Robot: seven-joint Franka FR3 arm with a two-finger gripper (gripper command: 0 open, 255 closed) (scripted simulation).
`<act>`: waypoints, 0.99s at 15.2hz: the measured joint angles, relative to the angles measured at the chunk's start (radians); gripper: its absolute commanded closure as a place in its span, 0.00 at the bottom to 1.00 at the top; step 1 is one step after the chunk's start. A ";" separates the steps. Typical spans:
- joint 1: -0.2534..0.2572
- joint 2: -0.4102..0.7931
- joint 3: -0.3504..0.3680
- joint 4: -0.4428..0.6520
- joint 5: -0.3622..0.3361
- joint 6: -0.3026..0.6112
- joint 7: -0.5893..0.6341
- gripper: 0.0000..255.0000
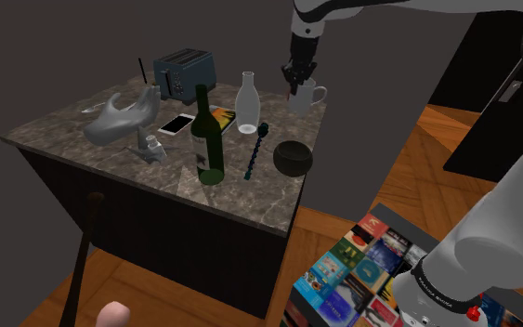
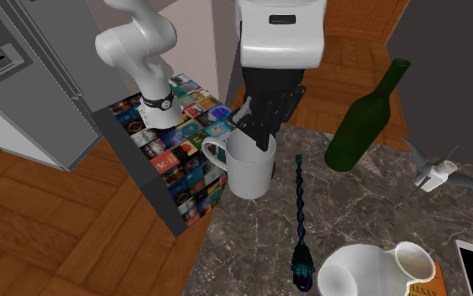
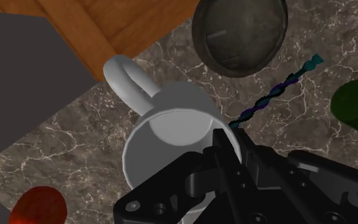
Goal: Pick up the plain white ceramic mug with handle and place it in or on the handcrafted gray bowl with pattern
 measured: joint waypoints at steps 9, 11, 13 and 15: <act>0.060 -0.276 0.070 -0.264 0.002 -0.013 0.128 1.00; 0.064 -0.294 0.076 -0.291 0.004 -0.004 0.137 1.00; 0.065 -0.298 0.078 -0.319 0.004 0.019 0.140 1.00; 0.065 -0.300 0.078 -0.347 0.004 0.045 0.141 1.00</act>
